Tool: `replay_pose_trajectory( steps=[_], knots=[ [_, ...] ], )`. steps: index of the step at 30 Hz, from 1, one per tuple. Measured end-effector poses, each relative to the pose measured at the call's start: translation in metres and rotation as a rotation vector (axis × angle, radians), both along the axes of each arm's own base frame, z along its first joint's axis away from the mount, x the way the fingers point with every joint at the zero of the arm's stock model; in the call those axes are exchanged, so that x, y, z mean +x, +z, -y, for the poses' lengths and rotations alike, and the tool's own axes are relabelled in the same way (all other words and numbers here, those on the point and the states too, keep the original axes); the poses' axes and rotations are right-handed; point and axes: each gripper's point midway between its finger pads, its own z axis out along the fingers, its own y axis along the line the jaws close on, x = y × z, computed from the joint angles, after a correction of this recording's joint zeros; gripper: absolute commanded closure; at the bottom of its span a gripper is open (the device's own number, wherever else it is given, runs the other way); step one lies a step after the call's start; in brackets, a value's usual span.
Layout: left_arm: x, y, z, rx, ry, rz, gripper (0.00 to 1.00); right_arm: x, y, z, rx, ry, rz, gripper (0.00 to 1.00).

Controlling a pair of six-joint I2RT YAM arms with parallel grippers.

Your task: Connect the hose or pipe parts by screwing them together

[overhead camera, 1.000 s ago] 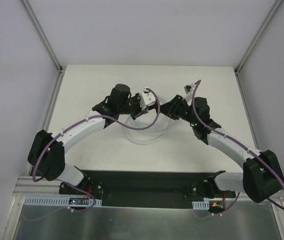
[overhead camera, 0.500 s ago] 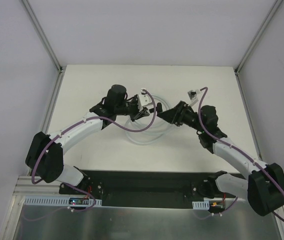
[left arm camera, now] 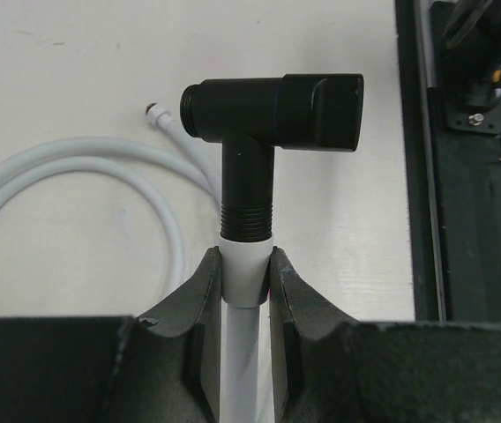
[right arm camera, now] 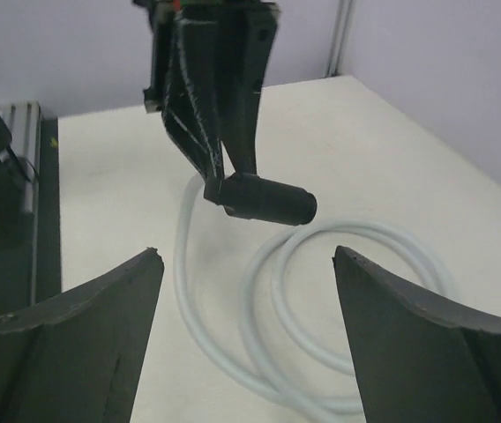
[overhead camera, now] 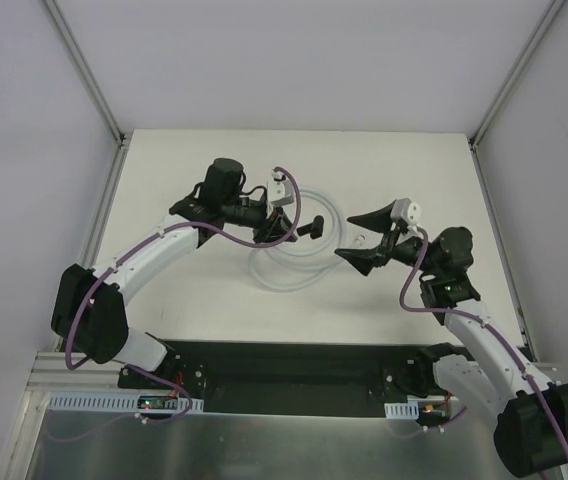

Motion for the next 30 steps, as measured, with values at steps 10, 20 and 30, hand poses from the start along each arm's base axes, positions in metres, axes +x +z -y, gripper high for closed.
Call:
replay_pose_trajectory(
  steps=[10,20,30],
  knots=[
    [-0.018,0.003,0.002,-0.025,-0.092,-0.119,1.0,-0.002,0.02,-0.017,-0.141,0.203,0.367,0.16],
    [-0.022,0.006,0.004,-0.029,-0.123,-0.155,1.0,-0.007,0.011,-0.029,-0.171,0.312,0.366,0.17],
    [-0.024,0.002,0.004,-0.018,-0.126,-0.176,1.0,-0.006,-0.003,-0.046,-0.231,0.353,0.353,0.24]
  ],
)
